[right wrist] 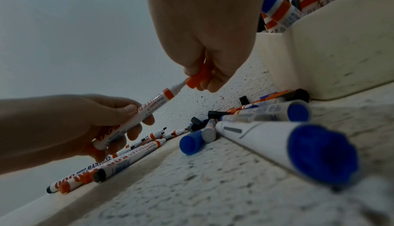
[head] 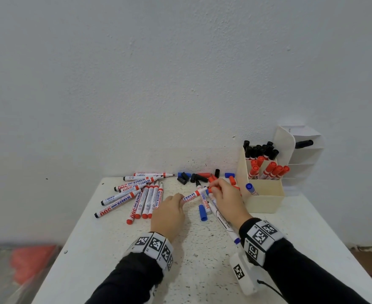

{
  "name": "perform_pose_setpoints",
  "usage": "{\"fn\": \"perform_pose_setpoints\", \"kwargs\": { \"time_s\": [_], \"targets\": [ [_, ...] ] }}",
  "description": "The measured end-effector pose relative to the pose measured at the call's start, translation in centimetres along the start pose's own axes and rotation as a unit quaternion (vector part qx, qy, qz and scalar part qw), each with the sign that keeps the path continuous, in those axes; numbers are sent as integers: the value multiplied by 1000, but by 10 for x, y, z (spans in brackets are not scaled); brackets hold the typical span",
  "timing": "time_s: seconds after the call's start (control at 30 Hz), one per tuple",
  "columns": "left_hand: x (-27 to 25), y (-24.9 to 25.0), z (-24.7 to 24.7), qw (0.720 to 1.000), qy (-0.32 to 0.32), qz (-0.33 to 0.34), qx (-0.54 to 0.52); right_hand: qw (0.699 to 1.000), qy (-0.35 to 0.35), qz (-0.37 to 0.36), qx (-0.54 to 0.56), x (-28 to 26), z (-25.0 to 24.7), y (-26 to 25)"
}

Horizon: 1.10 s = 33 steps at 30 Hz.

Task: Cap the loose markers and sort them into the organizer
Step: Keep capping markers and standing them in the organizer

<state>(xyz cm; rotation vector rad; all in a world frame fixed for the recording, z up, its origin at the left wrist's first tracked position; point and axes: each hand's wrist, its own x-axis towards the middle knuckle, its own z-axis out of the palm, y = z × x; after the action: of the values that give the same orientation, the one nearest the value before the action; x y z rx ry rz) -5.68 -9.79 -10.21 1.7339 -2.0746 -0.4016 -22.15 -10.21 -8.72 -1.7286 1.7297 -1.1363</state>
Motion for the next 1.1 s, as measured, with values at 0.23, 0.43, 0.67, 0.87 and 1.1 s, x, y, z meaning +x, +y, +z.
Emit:
{"fn": "perform_pose_setpoints", "kwargs": {
  "time_s": [0.23,0.43,0.67,0.87,1.1],
  "targets": [
    [1,1,-1,1000,8,6,11,998,53,-18,4,1,-1,1],
    [-2,2,-1,998,1,41,-40,996,-18,11,90,0,4,1],
    [-7,11,-6,996,10,80,-25,995,-36,89,12,5,-2,-4],
    [-6,9,-4,996,-20,72,38,993,-65,73,69,7,0,-15],
    [-7,10,-1,986,-74,42,-143,993,-94,19,62,8,0,-25]
  ]
}}
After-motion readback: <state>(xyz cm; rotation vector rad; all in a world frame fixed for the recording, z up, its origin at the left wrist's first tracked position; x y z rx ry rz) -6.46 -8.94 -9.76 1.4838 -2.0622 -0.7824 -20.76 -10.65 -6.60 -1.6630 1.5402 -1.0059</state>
